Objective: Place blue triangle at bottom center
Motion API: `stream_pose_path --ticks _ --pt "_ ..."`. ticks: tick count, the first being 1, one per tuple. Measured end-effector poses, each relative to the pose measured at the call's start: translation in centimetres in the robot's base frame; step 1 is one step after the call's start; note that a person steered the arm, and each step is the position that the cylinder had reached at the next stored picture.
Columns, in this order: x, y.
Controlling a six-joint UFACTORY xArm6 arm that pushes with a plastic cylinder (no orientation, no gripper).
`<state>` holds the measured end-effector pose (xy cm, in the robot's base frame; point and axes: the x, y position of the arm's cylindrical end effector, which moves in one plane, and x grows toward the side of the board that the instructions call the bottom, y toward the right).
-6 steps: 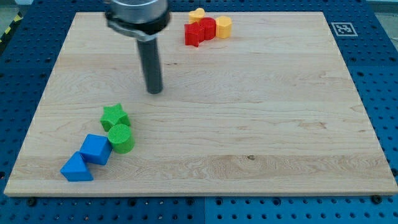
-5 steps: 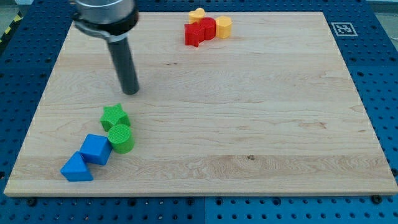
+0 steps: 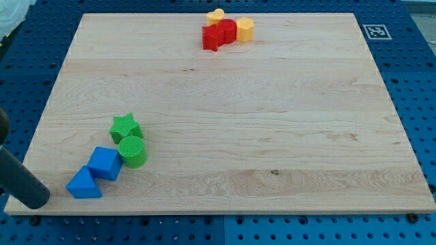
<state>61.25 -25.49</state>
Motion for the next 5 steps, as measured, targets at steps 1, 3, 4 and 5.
stream_pose_path --ticks 1,3,4,5 --pt "-0.9 3.6" --pt "-1.9 15.5" --pt "-1.9 17.2" --pt "-1.9 19.9"
